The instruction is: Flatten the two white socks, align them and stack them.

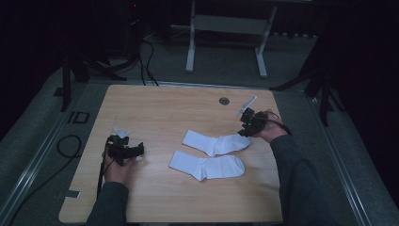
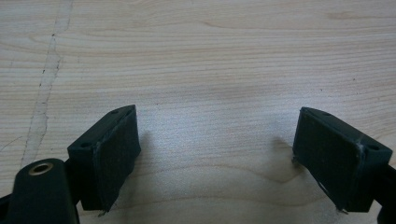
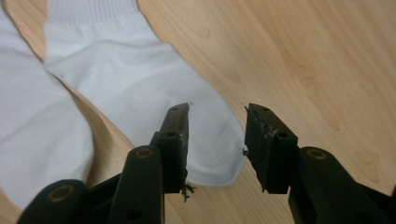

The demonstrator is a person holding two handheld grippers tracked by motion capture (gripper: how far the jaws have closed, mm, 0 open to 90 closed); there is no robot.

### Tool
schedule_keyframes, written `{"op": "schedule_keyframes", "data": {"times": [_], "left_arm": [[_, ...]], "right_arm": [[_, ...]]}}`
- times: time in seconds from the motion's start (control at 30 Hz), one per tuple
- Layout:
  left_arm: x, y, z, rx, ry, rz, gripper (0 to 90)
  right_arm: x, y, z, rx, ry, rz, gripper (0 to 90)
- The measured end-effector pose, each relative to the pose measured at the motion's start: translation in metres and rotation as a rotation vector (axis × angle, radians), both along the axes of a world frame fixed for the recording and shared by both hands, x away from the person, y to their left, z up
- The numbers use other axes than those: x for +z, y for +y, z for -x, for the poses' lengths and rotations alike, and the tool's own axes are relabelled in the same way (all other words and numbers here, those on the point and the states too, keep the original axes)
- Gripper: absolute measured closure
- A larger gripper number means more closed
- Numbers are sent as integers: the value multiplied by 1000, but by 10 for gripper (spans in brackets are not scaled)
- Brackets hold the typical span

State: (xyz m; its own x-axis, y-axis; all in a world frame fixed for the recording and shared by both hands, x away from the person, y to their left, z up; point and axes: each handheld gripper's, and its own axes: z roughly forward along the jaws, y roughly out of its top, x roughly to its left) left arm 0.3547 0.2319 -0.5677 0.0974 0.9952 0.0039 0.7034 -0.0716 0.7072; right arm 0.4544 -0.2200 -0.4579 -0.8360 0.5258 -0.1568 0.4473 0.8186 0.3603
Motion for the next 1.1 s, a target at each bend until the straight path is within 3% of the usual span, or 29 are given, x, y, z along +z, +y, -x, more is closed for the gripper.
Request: {"op": "schedule_keyframes", "data": {"times": [0.17,0.73,1.1], "left_arm": [[0,0,0,0,0,0,148],[0,0,0,0,0,0,147],[0,0,0,0,0,0,147]], "right_arm": [[6,10,3,29,-10,-20,581],[-1,76,6,171,7,-5,579],[-11,106,4,219,27,8,588]]}}
